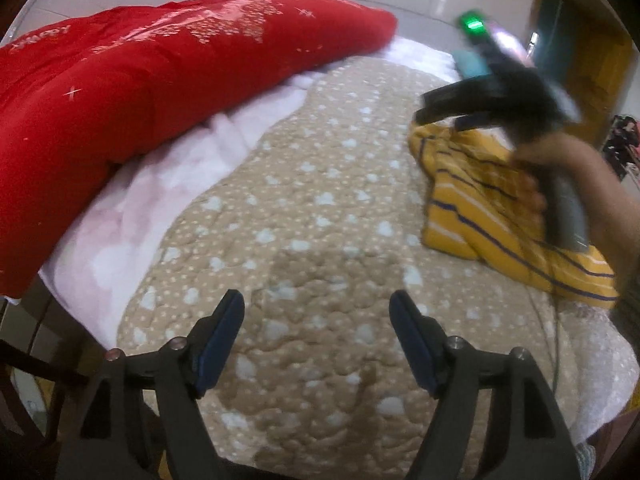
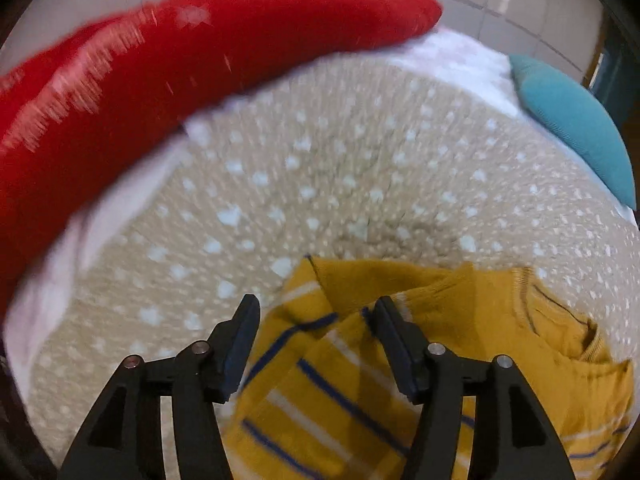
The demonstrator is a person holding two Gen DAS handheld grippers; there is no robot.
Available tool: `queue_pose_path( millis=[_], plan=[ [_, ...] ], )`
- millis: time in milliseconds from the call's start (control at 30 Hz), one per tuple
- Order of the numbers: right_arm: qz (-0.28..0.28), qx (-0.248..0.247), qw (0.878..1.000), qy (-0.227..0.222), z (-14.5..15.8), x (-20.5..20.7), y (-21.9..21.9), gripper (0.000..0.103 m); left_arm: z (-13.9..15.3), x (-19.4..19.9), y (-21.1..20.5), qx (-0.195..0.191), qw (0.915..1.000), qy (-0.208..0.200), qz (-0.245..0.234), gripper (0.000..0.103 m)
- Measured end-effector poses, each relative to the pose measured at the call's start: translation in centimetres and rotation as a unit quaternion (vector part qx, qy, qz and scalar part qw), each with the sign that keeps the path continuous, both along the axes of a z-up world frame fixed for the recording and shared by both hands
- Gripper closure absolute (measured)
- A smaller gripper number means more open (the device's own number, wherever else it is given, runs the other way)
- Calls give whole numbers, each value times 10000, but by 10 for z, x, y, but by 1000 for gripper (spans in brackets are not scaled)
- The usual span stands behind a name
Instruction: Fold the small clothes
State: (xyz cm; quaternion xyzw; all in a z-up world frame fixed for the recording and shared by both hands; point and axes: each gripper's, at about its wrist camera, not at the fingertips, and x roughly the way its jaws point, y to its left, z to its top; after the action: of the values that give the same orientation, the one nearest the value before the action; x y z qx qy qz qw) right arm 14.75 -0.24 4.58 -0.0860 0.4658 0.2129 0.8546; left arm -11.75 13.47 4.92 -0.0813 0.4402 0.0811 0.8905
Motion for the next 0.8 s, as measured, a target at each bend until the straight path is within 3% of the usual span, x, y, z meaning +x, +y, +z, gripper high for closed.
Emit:
queue_pose_path(
  millis=[200,533,667,800],
  plan=[
    [143,301,9994,25,22,-54,-28,34,2,-6,-9,152,9998,13,102,27],
    [233,77,9992,302,-6,-98,-25,31,12,-20,-20,271,9995,-91,111,18],
    [193,-394,9988,235,-21,-103,1,24,7,-20,-13,194,9997,-26,175,18],
    [142,-1099,9938,-122,-36,-104,24,21,3,-21,-6,125,9996,17,245,18]
  ],
)
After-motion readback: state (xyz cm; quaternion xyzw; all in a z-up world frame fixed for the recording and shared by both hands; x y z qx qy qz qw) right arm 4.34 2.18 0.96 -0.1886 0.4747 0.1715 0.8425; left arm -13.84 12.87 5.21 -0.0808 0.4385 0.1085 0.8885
